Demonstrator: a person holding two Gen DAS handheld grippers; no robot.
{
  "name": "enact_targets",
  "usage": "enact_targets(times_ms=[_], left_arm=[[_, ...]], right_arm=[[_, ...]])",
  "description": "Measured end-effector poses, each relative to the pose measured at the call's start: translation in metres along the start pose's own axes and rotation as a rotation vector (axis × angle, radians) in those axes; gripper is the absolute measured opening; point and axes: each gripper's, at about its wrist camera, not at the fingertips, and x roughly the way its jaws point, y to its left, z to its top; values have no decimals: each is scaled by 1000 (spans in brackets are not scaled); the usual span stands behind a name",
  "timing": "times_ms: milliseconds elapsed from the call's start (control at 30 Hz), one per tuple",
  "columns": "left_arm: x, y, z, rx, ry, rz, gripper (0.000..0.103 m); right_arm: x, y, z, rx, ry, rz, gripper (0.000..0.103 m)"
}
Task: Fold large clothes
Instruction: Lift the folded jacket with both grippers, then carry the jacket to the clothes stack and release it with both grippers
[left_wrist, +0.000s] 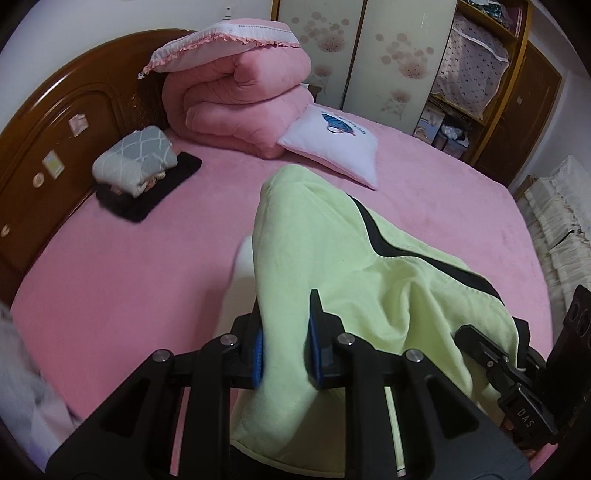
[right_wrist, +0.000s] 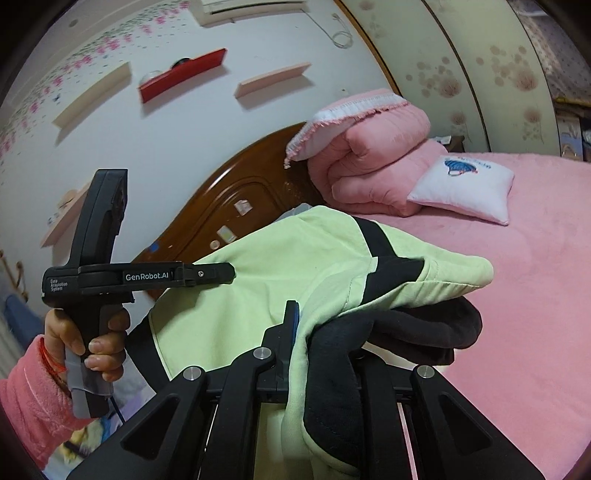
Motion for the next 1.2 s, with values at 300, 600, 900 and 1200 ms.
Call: enact_targets(times_ms=[300, 600, 900, 1200], left_arm=[[233, 42, -34, 25, 135, 64, 16], [307, 90, -77, -56, 101, 60, 27], [280, 87, -120, -293, -43, 177, 45], [233, 10, -166, -10, 33, 386, 60]], right_arm=[[174, -130, -88, 92, 135, -153, 10], [233, -156, -205, 153, 215, -227, 28], [240, -155, -207, 227, 218, -326, 35], [155, -179, -230, 398, 288, -470, 79]])
